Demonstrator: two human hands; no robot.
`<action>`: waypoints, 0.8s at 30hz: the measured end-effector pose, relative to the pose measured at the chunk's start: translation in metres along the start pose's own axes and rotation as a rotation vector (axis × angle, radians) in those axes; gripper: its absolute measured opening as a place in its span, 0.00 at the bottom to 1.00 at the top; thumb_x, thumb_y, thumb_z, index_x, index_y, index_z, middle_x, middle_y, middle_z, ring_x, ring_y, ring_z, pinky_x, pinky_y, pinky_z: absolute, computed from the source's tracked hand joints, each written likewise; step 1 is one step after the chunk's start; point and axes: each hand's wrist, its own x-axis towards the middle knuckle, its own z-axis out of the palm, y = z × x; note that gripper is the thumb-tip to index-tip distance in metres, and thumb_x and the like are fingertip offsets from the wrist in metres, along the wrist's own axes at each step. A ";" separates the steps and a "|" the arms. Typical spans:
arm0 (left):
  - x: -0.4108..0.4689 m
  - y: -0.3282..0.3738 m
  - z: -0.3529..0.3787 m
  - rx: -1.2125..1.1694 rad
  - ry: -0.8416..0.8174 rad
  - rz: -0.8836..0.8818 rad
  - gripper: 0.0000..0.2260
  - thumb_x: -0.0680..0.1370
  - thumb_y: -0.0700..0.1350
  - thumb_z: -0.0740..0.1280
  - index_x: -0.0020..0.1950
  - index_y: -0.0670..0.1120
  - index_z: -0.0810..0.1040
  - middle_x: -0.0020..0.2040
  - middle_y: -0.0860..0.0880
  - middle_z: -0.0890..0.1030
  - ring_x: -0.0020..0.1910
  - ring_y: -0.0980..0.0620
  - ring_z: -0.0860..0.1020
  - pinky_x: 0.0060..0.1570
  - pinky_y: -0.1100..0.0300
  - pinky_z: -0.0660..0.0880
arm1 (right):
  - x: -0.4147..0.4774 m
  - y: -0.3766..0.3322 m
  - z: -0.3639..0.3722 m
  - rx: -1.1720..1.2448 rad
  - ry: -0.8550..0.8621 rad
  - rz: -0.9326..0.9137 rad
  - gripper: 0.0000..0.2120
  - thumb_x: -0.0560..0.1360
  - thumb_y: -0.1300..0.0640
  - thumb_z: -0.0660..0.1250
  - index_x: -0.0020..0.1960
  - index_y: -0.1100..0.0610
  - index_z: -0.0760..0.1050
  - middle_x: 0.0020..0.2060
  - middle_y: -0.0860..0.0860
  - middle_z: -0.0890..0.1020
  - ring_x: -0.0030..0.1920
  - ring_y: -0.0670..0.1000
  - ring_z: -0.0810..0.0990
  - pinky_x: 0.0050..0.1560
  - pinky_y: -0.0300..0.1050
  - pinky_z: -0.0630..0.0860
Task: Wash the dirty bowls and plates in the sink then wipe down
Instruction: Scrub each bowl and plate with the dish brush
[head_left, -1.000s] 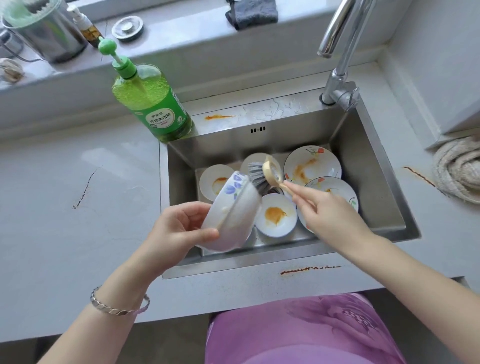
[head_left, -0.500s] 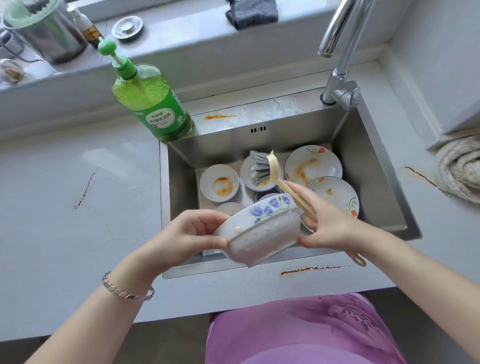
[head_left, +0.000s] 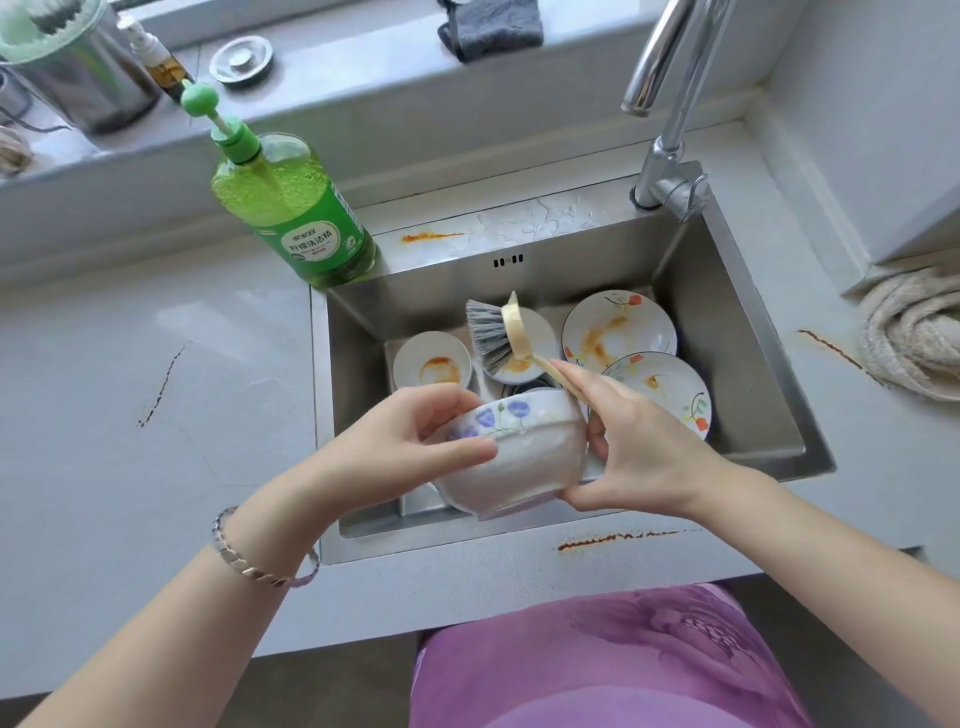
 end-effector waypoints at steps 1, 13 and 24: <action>0.005 0.004 0.002 0.080 0.023 0.012 0.19 0.64 0.59 0.69 0.49 0.49 0.79 0.44 0.50 0.83 0.44 0.52 0.81 0.46 0.54 0.78 | 0.002 -0.003 0.001 -0.042 0.012 -0.027 0.49 0.59 0.54 0.75 0.75 0.49 0.55 0.60 0.45 0.72 0.35 0.37 0.70 0.43 0.39 0.73; 0.003 -0.018 0.016 -0.194 0.401 -0.142 0.06 0.70 0.37 0.73 0.41 0.45 0.79 0.34 0.49 0.83 0.36 0.50 0.80 0.35 0.57 0.76 | -0.017 0.016 -0.030 -0.012 0.202 0.230 0.14 0.76 0.45 0.57 0.57 0.26 0.68 0.42 0.50 0.78 0.46 0.49 0.77 0.48 0.52 0.76; -0.009 -0.021 0.019 -0.230 0.406 -0.054 0.09 0.70 0.30 0.71 0.42 0.43 0.78 0.34 0.50 0.84 0.34 0.55 0.81 0.31 0.62 0.76 | -0.024 -0.010 -0.006 0.028 0.071 0.122 0.20 0.78 0.55 0.60 0.62 0.31 0.66 0.49 0.35 0.81 0.52 0.41 0.77 0.53 0.40 0.74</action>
